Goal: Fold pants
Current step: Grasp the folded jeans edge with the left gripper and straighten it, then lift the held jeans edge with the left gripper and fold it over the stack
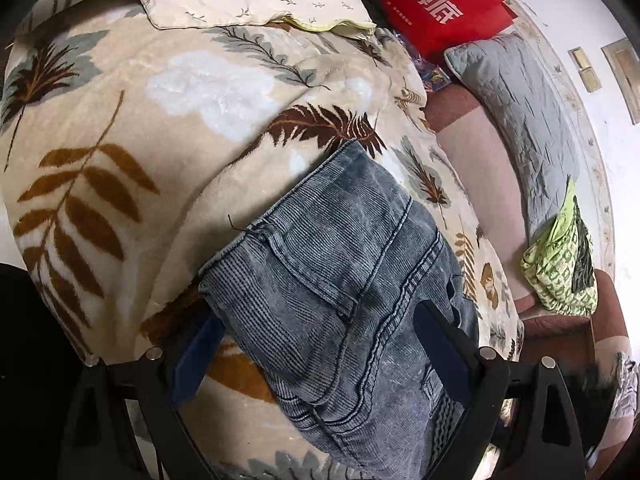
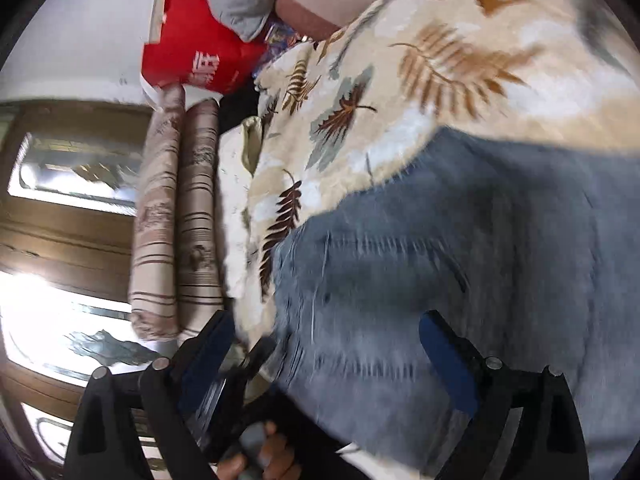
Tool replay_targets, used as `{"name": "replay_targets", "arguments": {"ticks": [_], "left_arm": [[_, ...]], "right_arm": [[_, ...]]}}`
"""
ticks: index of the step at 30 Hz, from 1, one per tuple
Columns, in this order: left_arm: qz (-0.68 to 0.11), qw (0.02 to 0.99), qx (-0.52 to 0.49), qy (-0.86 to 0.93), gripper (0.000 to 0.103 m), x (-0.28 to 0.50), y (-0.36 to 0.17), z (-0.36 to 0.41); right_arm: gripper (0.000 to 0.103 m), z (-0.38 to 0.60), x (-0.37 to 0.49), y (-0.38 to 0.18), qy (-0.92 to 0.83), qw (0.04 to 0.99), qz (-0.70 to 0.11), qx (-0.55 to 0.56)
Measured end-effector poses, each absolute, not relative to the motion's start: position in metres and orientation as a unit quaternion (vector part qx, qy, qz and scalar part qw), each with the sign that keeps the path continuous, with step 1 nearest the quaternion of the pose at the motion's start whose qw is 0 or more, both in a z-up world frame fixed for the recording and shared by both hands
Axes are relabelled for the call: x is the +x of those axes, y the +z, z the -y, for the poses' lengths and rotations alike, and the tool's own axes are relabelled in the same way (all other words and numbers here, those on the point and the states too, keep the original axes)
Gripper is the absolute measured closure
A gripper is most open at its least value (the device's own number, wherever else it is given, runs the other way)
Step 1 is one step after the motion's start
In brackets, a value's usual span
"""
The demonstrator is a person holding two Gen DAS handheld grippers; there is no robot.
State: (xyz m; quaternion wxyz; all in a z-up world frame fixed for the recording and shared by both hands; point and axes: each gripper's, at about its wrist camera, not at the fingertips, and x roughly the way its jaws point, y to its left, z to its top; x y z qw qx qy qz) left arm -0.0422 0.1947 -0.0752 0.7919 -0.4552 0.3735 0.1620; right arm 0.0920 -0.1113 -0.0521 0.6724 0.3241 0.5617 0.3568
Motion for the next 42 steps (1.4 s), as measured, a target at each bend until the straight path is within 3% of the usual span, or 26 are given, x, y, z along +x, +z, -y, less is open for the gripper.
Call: {"name": "replay_targets", "arguments": {"ticks": [11, 16, 19, 20, 22, 27, 33, 38, 42], "left_arm": [[-0.367, 0.768, -0.497, 0.171, 0.010, -0.066, -0.070, -0.202], [-0.391, 0.759, -0.499, 0.149, 0.010, -0.048, -0.082, -0.201], [-0.383, 0.763, -0.498, 0.152, 0.010, -0.045, -0.080, -0.203], [-0.378, 0.764, -0.501, 0.152, 0.015, -0.045, -0.079, -0.204], [-0.385, 0.769, -0.488, 0.150, 0.079, -0.042, -0.078, -0.205], [-0.388, 0.776, -0.475, 0.149, 0.091, -0.041, -0.072, -0.204], [-0.350, 0.867, -0.330, 0.132, 0.092, -0.026, -0.004, -0.148], [-0.314, 0.937, -0.143, 0.062, 0.092, -0.010, 0.062, -0.036], [-0.314, 0.949, -0.040, -0.017, 0.092, -0.004, 0.071, 0.062]], "right_arm": [[0.008, 0.139, 0.080, -0.068, 0.392, 0.623, -0.552, 0.392], [0.006, 0.099, 0.103, -0.115, 0.361, 0.590, -0.623, 0.364], [0.004, 0.095, 0.099, -0.102, 0.361, 0.602, -0.620, 0.350], [0.004, 0.094, 0.098, -0.098, 0.363, 0.603, -0.623, 0.342], [0.004, 0.097, 0.093, -0.095, 0.355, 0.610, -0.626, 0.331], [0.005, 0.126, 0.074, -0.079, 0.367, 0.611, -0.602, 0.359], [0.004, 0.209, 0.058, -0.071, 0.355, 0.636, -0.545, 0.415], [0.004, 0.290, 0.037, -0.089, 0.306, 0.648, -0.505, 0.482], [0.004, 0.344, 0.019, -0.094, 0.286, 0.655, -0.466, 0.522]]}}
